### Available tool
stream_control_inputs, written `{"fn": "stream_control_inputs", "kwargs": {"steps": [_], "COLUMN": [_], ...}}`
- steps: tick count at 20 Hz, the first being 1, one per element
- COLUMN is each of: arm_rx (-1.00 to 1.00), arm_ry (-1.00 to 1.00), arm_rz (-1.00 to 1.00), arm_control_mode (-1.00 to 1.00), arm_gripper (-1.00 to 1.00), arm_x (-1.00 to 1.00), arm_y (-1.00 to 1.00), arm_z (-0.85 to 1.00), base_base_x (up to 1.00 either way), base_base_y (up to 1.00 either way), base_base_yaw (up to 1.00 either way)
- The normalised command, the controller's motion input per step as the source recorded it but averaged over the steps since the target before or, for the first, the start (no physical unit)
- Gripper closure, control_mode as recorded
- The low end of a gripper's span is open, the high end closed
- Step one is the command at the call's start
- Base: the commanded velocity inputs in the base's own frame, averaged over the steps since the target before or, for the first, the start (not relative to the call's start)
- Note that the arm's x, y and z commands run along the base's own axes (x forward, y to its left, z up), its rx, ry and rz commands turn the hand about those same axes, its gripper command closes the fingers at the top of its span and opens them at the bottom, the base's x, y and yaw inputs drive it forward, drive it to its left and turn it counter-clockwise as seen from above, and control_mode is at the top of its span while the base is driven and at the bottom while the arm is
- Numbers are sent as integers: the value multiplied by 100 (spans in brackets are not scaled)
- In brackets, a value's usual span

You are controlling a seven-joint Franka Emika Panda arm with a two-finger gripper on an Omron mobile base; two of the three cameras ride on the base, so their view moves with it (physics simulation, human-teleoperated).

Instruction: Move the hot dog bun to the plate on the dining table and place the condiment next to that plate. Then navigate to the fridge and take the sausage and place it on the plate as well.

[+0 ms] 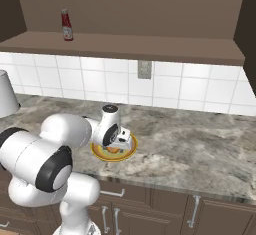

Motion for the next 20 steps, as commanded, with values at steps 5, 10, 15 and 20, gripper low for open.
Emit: {"fn": "stream_control_inputs", "kwargs": {"steps": [5,10,15,20], "arm_rx": [1,0,0,0], "arm_ry": [-2,-12,-4,0], "arm_rz": [0,1,1,0], "arm_control_mode": [-100,-100,-100,-100], "arm_gripper": [100,100,100,100], "arm_x": [4,-49,-81,-73], "arm_y": [0,0,0,5], "arm_z": [2,47,95,99], "base_base_x": [0,0,0,0], "base_base_y": [0,0,0,0], "base_base_yaw": [0,0,0,0]}}
